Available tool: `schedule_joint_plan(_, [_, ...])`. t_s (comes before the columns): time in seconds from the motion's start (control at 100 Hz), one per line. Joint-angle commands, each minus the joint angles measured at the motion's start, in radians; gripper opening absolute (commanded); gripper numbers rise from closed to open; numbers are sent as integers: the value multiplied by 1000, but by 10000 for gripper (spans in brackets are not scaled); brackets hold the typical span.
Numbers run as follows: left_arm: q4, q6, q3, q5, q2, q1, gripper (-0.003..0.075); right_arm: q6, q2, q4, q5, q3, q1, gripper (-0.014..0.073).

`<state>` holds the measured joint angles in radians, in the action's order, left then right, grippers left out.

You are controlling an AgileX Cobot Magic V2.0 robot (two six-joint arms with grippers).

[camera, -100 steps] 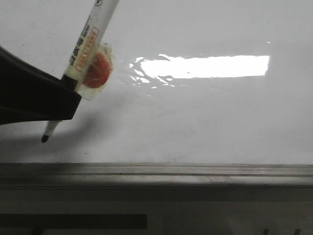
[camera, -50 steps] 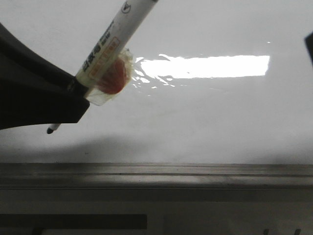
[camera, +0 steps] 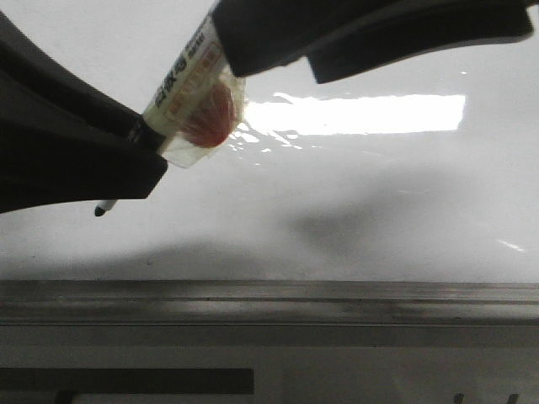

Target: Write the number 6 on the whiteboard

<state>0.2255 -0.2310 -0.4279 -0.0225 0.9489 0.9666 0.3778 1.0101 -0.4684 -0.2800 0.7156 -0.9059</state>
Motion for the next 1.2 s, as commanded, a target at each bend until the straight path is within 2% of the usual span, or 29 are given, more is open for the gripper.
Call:
schedule_joint_plan(0.0, [-4, 3, -35, -82, -13, 8, -19, 11, 26, -18, 73, 67, -20, 395])
schedule_joint_plan(0.14, [-4, 3, -35, -82, -13, 8, -19, 11, 66, -18, 96, 101, -31, 386])
schedule_joint_plan(0.22, [-4, 3, -35, -82, -13, 8, -19, 11, 73, -18, 108, 105, -31, 323])
schedule_joint_plan(0.29, [-4, 3, -35, -82, -13, 8, -19, 11, 76, -18, 115, 106, -31, 221])
schedule_joint_plan(0.41, [-6, 3, -35, -82, -13, 8, -19, 11, 76, -16, 103, 106, -31, -36])
schedule_joint_plan(0.44, [-6, 3, -35, -82, -13, 8, -19, 11, 76, -14, 99, 106, -31, -71])
schedule_joint_plan(0.64, [-6, 3, -35, -82, -13, 8, -15, 11, 76, -13, 91, 106, -31, -61])
schedule_joint_plan(0.69, [-6, 3, -35, -82, -13, 8, 8, 11, 76, -8, 91, 106, -31, -62])
schedule_joint_plan(0.76, [-4, 3, -35, -82, -13, 8, 109, 11, 76, -8, 91, 106, -31, -63])
schedule_joint_plan(0.88, [-11, 3, -35, -91, -25, 8, 392, 9, 76, -16, 86, 106, -31, -63])
schedule_joint_plan(0.95, [-27, 3, -35, -89, -46, 3, 475, 9, 76, -37, 86, 106, -31, -62])
schedule_joint_plan(1.19, [-113, 3, -35, 23, -219, -42, 445, 8, 76, -89, 89, 107, 18, -62])
